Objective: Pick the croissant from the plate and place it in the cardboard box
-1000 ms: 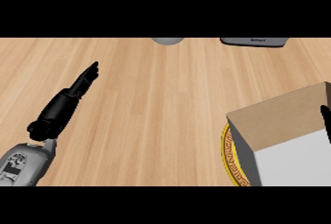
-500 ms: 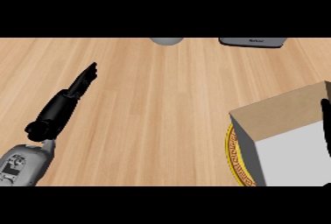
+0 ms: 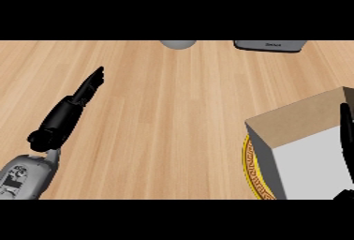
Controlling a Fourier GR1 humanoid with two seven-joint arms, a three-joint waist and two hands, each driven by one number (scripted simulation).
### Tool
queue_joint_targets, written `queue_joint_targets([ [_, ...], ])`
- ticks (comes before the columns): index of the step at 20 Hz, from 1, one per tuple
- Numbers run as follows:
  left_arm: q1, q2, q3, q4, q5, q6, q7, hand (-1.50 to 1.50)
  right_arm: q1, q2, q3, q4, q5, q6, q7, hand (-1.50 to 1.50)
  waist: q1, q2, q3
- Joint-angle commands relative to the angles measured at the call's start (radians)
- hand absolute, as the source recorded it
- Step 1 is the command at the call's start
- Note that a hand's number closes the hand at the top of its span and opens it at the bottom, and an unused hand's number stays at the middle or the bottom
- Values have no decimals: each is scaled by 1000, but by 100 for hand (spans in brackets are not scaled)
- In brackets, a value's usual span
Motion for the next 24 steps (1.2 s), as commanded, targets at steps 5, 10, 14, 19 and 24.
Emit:
queue_joint_targets([
  [5, -29, -14, 0, 4, -16, 12, 15, 0, 49, 76, 103, 114, -14, 65, 10, -150, -7, 35, 52],
  [10, -3, 4, 18, -13, 13, -15, 15, 0, 84, 90, 79, 168, -16, 41, -46, -150, 3, 34, 55],
  [14, 4, -2, 8, -19, 2, -15, -3, 0, 82, 83, 103, 163, 15, 46, -122, 150, 15, 36, 55],
  [19, -5, -13, -4, -8, -10, -14, 5, 0, 74, 76, 112, 179, 111, -6, -205, 150, 5, 36, 56],
  [24, -19, -20, -10, -7, -11, -19, -1, 0, 70, 56, 201, 60, 5, 118, -384, 150, 41, 54, 51],
])
